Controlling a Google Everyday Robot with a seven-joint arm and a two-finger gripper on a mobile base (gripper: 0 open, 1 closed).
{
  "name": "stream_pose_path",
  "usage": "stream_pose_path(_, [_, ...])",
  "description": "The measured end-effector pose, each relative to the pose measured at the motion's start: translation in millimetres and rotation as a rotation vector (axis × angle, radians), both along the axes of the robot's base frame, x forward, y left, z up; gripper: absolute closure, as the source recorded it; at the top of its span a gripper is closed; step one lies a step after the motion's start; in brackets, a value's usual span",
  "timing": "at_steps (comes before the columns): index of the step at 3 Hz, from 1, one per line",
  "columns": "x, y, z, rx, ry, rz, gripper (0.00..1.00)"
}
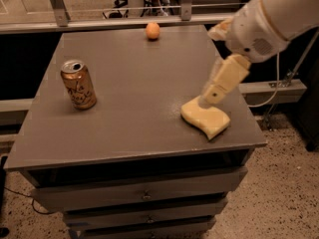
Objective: Knock orange can over
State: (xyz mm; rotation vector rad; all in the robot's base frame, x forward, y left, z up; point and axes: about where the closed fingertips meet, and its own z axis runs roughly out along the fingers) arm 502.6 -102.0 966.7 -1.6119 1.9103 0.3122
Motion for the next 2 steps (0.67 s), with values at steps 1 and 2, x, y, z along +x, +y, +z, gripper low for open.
stream_pose_path(1, [16, 86, 6, 0.201, -0.015, 0.09, 0.0])
stream_pose_path(2, [18, 100, 15, 0.24, -0.031, 0.093, 0.0])
